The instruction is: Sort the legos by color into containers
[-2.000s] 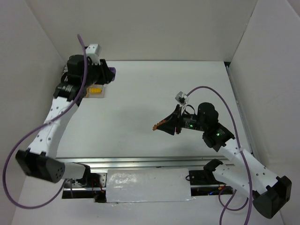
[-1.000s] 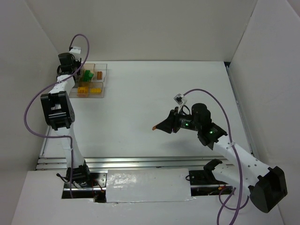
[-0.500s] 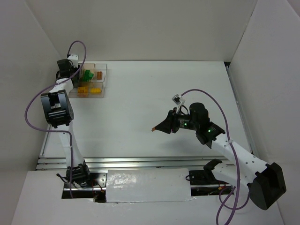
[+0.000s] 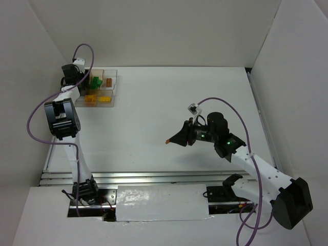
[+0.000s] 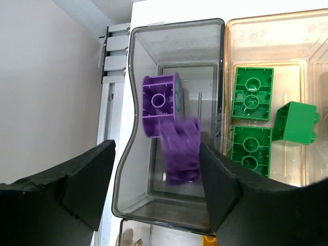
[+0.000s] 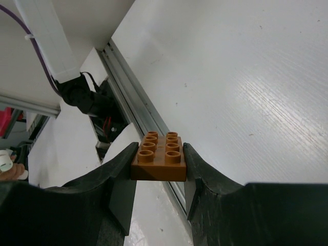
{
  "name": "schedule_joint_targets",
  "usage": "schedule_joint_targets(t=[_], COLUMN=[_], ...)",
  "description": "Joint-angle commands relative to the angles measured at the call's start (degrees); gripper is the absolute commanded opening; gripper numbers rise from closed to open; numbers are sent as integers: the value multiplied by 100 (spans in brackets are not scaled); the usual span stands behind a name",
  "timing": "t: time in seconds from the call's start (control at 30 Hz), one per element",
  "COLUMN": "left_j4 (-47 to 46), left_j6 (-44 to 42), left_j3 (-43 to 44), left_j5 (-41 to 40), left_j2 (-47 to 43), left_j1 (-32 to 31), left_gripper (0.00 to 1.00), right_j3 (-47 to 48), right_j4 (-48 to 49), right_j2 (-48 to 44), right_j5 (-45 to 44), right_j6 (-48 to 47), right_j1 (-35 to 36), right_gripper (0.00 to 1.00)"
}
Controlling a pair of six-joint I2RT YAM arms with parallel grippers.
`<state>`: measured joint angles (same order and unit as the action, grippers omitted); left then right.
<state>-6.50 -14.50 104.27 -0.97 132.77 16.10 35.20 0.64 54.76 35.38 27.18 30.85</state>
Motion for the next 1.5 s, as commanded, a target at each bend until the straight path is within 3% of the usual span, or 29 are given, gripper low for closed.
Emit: schedule_joint_targets(t=[0.0,0.07,0.13,0.2,0.3,0.4,0.43,0.5,0.6,0.73,0.87,0.93,0.97,1.07,1.2,1.47], left_j4=[-194,-220,-211,-97,-298,-343,-343,-308,-115,438,1770,2195,2267,1629,478,-369], left_j6=[106,123,132,167,534,1044,1290,2054,3021,4041,4114,3929,4051,4823,5308,5722], left_j3=[181,103,102,155,24,119,155,164,76,-248,-609,-670,-793,-2465,-3787,-5109], left_j5=[124,124,124,124,124,237,264,282,640,1543,1795,1575,1887,3202,4540,5327], left_j2=[-260,-295,-270,-234,-514,-787,-1057,-1592,-2384,-3396,-4398,-4960,-5154,-6199,-7552,-8574], left_j1=[25,34,60,69,121,183,192,210,201,-9,-939,-1888,-2117,-2514,-3171,-4736], left_gripper=[79,78,64,58,66,67,79,92,99,100,100,100,99,99,99,97], right_j3=[110,92,92,92,119,92,84,66,31,-75,65,206,267,514,541,479], right_j4=[331,322,313,305,322,366,392,410,576,1120,1325,1307,1289,1236,1683,2913], right_j2=[-9,-53,-62,-45,-1,8,26,43,-88,-212,-247,-343,-387,-571,-844,-652], right_j5=[101,49,31,57,84,75,49,48,101,408,567,584,619,899,1252,1884], right_j6=[-72,-72,-81,-81,-81,-72,-72,-55,-2,506,938,1069,1096,1246,1535,2554], right_j1=[-53,-35,-35,-35,-35,-35,-35,-35,-44,-79,-123,-141,-167,-220,-246,-255], right_gripper=[0,0,0,0,0,0,0,0,0,0,0,0,0,0,0,0])
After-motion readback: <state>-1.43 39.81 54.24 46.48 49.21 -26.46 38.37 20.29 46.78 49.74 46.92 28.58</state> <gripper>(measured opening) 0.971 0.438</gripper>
